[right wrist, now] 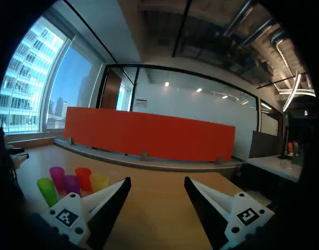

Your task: Pour water

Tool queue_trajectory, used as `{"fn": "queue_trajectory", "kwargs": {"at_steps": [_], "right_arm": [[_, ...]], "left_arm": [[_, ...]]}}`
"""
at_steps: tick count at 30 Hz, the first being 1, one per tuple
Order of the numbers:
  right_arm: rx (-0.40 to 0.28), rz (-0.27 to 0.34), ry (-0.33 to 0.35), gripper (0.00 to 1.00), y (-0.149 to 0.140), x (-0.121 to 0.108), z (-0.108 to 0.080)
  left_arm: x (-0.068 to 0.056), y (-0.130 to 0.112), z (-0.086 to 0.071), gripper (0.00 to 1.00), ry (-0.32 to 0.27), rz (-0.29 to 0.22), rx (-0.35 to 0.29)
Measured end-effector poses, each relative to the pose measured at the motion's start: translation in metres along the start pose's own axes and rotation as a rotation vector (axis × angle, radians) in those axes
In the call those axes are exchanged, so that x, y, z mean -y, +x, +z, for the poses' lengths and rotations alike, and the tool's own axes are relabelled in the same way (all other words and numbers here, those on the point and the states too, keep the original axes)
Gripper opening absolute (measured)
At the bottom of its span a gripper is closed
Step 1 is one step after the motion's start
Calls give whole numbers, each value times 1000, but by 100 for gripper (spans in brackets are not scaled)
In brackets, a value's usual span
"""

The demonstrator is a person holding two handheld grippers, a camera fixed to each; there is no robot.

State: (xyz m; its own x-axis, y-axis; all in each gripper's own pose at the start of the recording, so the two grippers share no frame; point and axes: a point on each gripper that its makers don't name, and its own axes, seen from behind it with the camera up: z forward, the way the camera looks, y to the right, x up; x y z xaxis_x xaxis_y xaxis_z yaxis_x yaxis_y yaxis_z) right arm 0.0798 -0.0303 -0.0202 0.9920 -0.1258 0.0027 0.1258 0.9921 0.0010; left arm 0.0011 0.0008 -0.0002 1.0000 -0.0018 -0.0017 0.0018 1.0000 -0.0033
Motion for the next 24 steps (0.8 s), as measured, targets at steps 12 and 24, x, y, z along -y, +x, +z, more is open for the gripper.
{"fn": "queue_trajectory", "kwargs": {"at_steps": [12, 24], "right_arm": [[-25, 2, 27, 99, 3, -1, -9], [-46, -24, 20, 99, -15, -10, -5]], "left_arm": [[0, 0, 0, 89, -1, 2, 1], [0, 0, 0, 89, -1, 2, 2]]}}
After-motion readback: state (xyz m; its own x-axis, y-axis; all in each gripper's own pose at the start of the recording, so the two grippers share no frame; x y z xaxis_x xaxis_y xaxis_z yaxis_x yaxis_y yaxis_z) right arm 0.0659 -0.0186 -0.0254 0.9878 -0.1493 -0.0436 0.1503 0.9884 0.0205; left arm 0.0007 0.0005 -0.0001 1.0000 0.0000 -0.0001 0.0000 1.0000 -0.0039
